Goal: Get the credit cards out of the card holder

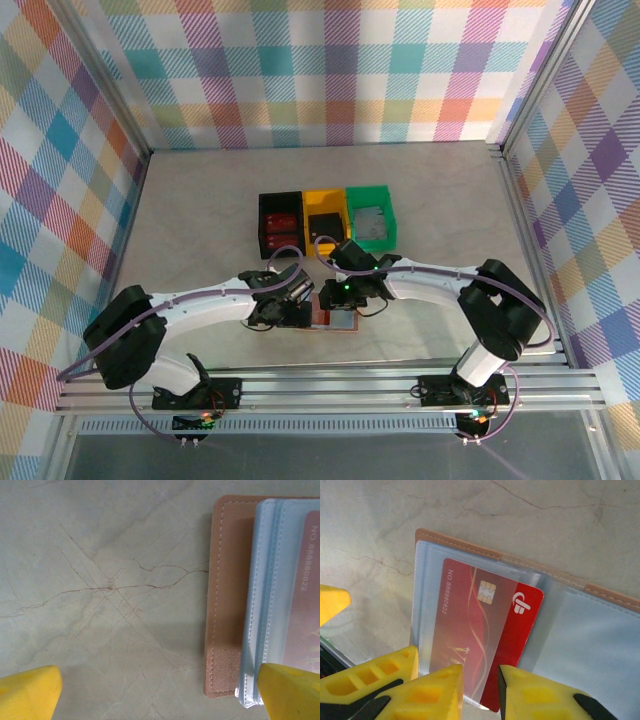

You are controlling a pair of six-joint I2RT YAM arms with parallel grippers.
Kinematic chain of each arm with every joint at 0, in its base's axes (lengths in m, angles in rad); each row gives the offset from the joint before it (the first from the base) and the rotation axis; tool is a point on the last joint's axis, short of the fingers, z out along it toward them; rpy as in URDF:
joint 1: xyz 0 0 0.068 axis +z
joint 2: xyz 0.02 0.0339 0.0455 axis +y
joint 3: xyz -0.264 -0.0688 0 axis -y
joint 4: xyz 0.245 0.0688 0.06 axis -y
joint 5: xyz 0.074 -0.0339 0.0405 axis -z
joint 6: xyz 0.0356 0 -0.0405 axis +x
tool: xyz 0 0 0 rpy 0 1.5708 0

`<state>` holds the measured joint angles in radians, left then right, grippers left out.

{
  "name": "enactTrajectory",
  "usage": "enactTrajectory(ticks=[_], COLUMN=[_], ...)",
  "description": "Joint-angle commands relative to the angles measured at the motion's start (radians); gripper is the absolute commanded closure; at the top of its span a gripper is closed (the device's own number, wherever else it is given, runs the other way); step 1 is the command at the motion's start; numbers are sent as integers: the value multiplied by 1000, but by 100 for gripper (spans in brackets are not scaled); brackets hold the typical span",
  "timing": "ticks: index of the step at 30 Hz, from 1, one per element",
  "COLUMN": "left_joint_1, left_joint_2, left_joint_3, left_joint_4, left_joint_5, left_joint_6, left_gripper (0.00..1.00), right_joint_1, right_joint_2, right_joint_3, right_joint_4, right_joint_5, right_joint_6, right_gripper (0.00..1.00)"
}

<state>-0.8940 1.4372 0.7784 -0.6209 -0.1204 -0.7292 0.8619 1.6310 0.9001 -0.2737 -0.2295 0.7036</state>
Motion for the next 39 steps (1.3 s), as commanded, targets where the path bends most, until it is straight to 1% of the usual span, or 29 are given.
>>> enactTrajectory(ticks=[1,17,28,39], left_joint_1=[6,4,-7,-14], left_joint_2=[17,42,67,91], left_joint_3=[-7,-70,-74,-76], left_joint_4=[7,62,80,99], left_joint_5=[13,41,47,53], left_joint_6=[-22,-51,-55,-64], left_gripper=[0,0,0,0], right_joint_1=[-9,-23,-23,-23], right_joint_2=[14,29,41,51], right_joint_3=[-15,-36,-71,-105], right_joint_4=[28,49,152,213], right_joint_5=[-12,1,-41,-57], right_joint_6=[18,33,22,27], right_gripper=[75,76,79,81])
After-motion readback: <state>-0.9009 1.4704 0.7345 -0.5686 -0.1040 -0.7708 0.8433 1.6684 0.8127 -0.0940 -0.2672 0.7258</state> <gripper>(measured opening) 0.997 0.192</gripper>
